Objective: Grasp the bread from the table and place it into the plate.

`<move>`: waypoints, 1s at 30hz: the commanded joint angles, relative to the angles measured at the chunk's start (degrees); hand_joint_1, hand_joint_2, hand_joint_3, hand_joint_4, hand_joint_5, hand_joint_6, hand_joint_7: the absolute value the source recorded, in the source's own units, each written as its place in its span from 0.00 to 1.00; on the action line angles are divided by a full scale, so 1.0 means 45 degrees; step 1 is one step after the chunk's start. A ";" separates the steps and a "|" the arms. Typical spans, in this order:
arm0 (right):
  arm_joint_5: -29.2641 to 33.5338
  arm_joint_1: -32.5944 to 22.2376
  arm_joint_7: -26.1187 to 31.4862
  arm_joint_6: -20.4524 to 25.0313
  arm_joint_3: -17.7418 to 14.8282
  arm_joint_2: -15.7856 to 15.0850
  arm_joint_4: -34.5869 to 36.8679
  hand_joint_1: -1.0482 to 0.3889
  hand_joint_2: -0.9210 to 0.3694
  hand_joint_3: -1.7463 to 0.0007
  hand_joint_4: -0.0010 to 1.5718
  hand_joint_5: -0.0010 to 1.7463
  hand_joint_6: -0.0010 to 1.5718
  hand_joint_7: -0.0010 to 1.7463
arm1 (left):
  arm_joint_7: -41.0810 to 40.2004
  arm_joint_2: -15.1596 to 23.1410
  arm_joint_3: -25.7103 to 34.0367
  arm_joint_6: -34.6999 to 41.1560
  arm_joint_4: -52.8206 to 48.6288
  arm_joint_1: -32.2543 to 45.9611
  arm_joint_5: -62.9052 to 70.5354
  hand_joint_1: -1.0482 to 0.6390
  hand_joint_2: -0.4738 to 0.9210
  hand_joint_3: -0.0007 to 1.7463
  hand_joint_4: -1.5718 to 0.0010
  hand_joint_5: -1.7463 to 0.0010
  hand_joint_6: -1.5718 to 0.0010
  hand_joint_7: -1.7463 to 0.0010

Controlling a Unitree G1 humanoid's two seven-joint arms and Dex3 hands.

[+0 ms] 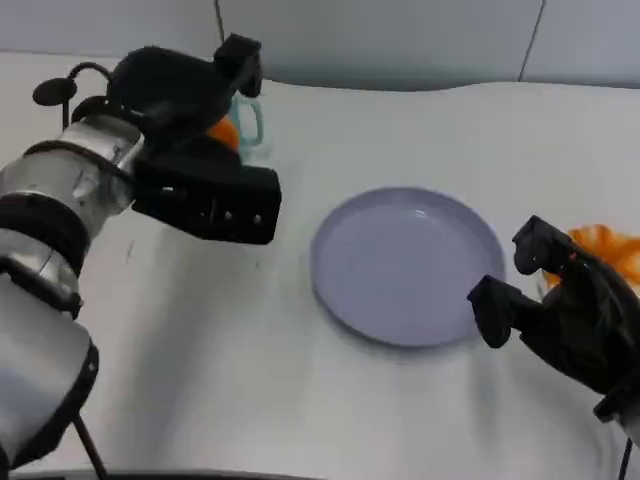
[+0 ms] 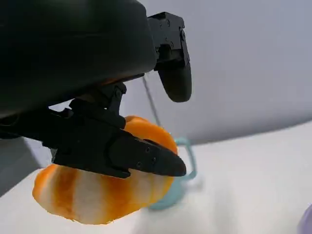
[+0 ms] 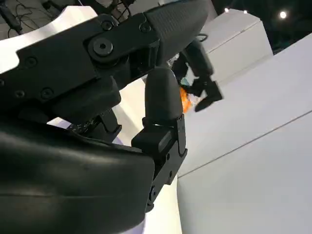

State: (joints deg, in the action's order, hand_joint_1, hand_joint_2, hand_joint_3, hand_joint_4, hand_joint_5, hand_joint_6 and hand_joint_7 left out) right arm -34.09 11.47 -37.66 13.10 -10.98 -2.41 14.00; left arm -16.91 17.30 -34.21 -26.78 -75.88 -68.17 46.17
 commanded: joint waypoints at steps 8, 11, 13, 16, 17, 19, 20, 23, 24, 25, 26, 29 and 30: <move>0.0049 0.0154 0.0014 -0.0146 0.0002 0.0070 0.0320 0.47 0.03 1.00 0.54 1.00 0.38 1.00 | 0.0215 -0.1002 0.0974 -0.1621 0.0334 -0.0407 -0.1224 0.55 0.88 0.00 0.43 0.00 0.56 0.00; 0.0232 0.0223 -0.0145 -0.0490 0.0109 0.0112 0.0508 0.47 0.02 1.00 0.54 1.00 0.38 1.00 | 0.0122 -0.1495 0.0935 -0.1930 0.0383 -0.0500 -0.1220 0.56 0.87 0.00 0.42 0.00 0.54 0.00; 0.0318 0.0252 -0.0135 -0.0570 0.0141 0.0165 0.0555 0.47 0.02 1.00 0.54 1.00 0.38 1.00 | 0.0445 -0.1881 0.1096 -0.2224 0.0402 -0.0514 -0.1466 0.57 0.87 0.00 0.41 0.00 0.54 0.00; 0.0310 0.0245 -0.0093 -0.0482 0.0191 0.0221 0.0488 0.47 0.03 1.00 0.54 1.00 0.38 1.00 | 0.0973 -0.2373 0.1318 -0.2671 0.0453 -0.0484 -0.1863 0.57 0.87 0.00 0.39 0.00 0.52 0.00; 0.0311 0.0253 -0.0145 -0.0487 0.0218 0.0227 0.0504 0.47 0.03 1.00 0.54 1.00 0.38 1.00 | 0.1206 -0.2546 0.1408 -0.2807 0.0479 -0.0468 -0.2017 0.57 0.87 0.00 0.38 0.00 0.51 0.00; 0.0164 0.0304 -0.0387 -0.0295 0.0244 0.0191 0.0591 0.48 0.04 1.00 0.54 1.00 0.39 1.00 | 0.1592 -0.2857 0.1484 -0.3058 0.0545 -0.0439 -0.2239 0.57 0.87 0.01 0.36 0.00 0.49 0.00; 0.0126 0.0317 -0.0452 -0.0239 0.0245 0.0180 0.0614 0.48 0.04 1.00 0.54 1.00 0.39 1.00 | 0.1697 -0.2921 0.1507 -0.3115 0.0563 -0.0432 -0.2290 0.57 0.87 0.01 0.36 0.00 0.49 0.00; 0.0063 0.0401 -0.0787 -0.0236 0.0279 0.0208 0.0833 0.49 0.06 1.00 0.55 1.00 0.40 1.00 | 0.2487 -0.3439 0.1801 -0.3626 0.0629 -0.0286 -0.2803 0.59 0.86 0.00 0.35 0.00 0.47 0.00; 0.0062 0.0426 -0.0874 -0.0236 0.0280 0.0201 0.0902 0.50 0.07 1.00 0.55 1.00 0.40 1.00 | 0.2628 -0.3622 0.1846 -0.3725 0.0652 -0.0223 -0.2898 0.58 0.86 0.00 0.35 0.00 0.46 0.00; 0.0082 0.0433 -0.0913 -0.0244 0.0285 0.0198 0.0936 0.50 0.07 1.00 0.55 1.00 0.41 1.00 | 0.2710 -0.3731 0.1861 -0.3769 0.0672 -0.0175 -0.2934 0.57 0.86 0.00 0.34 0.00 0.44 0.00; 0.0099 0.0438 -0.0941 -0.0255 0.0288 0.0197 0.0963 0.50 0.07 1.00 0.55 1.00 0.41 1.00 | 0.2777 -0.3798 0.1871 -0.3802 0.0686 -0.0144 -0.2969 0.56 0.86 0.00 0.34 0.00 0.44 0.00; 0.0116 0.0447 -0.0970 -0.0273 0.0288 0.0197 0.0993 0.51 0.07 1.00 0.55 1.00 0.41 1.00 | 0.2881 -0.3825 0.1890 -0.3828 0.0700 -0.0123 -0.3027 0.56 0.86 0.00 0.34 0.00 0.43 0.00; 0.0181 0.0444 -0.0890 -0.0328 0.0287 0.0191 0.0983 0.51 0.07 1.00 0.55 1.00 0.41 1.00 | 0.3139 -0.3968 0.1935 -0.3872 0.0638 0.0045 -0.3154 0.56 0.86 0.00 0.34 0.00 0.43 0.00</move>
State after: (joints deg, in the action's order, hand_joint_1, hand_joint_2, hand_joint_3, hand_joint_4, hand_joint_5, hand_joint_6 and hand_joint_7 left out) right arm -33.16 13.25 -41.51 11.91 -9.07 -0.99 18.12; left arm -4.58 -0.22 -26.23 -43.68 -73.22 -68.53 33.14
